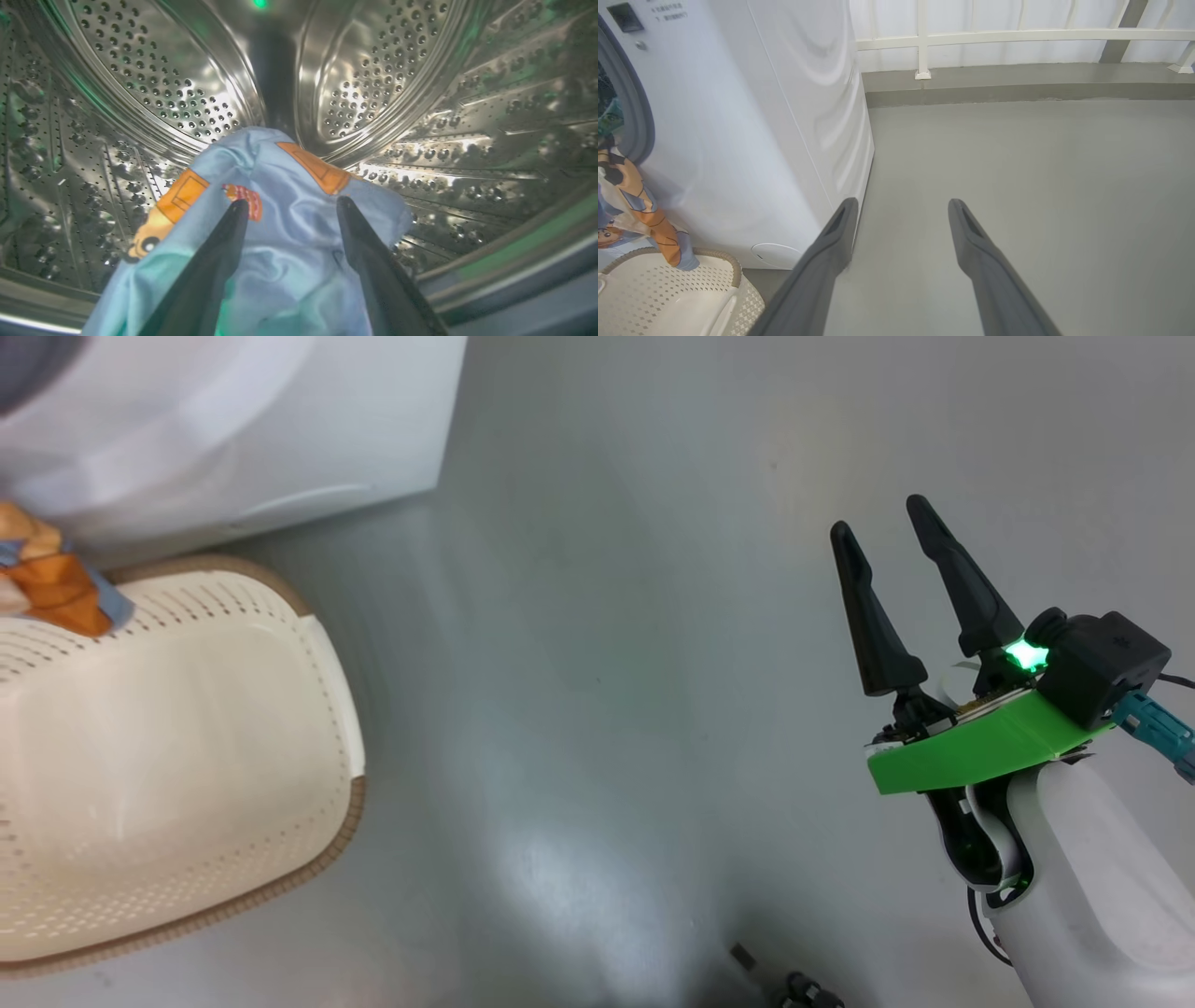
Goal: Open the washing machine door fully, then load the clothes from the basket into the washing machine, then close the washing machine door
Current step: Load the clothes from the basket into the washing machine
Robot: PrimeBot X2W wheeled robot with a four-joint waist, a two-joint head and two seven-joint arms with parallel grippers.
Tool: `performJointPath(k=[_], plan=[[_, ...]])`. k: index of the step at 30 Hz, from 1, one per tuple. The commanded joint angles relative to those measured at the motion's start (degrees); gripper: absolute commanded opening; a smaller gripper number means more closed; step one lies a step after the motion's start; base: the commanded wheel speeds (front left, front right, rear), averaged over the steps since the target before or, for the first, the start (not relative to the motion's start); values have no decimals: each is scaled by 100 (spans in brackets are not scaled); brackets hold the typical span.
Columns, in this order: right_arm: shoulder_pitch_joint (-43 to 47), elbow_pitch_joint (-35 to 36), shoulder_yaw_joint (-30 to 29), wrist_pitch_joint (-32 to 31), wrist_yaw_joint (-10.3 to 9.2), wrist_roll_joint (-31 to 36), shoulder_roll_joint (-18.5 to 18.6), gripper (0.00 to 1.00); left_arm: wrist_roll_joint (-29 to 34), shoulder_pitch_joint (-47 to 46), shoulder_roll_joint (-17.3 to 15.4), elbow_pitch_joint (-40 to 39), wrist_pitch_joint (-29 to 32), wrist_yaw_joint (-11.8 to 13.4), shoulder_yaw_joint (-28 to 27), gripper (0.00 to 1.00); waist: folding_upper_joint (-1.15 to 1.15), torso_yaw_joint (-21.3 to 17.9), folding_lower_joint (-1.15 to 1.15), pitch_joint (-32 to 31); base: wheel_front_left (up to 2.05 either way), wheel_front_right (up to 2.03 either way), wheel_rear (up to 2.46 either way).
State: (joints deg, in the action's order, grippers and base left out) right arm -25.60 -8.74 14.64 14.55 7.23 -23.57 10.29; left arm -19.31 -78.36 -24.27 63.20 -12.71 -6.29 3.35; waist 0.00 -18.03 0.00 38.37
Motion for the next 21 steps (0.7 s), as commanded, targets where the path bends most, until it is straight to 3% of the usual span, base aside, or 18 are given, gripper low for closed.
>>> performJointPath(k=[1, 9, 21], plan=[[73, 83, 83, 45, 25, 53, 41, 100, -71, 188, -196, -81, -69, -46, -6, 100, 0, 104, 0, -234, 0, 0, 0], [191, -26, 75, 45, 25, 28, 99, 100, -221, 1119, 16, -349, -222, -101, 30, 100, 0, 316, 0, -949, 0, 0, 0], [542, -181, 15, 45, 25, -6, 316, 100, -440, 3244, 415, -2034, -228, -117, -354, 100, 0, 841, 0, -2042, 0, 0, 0]])
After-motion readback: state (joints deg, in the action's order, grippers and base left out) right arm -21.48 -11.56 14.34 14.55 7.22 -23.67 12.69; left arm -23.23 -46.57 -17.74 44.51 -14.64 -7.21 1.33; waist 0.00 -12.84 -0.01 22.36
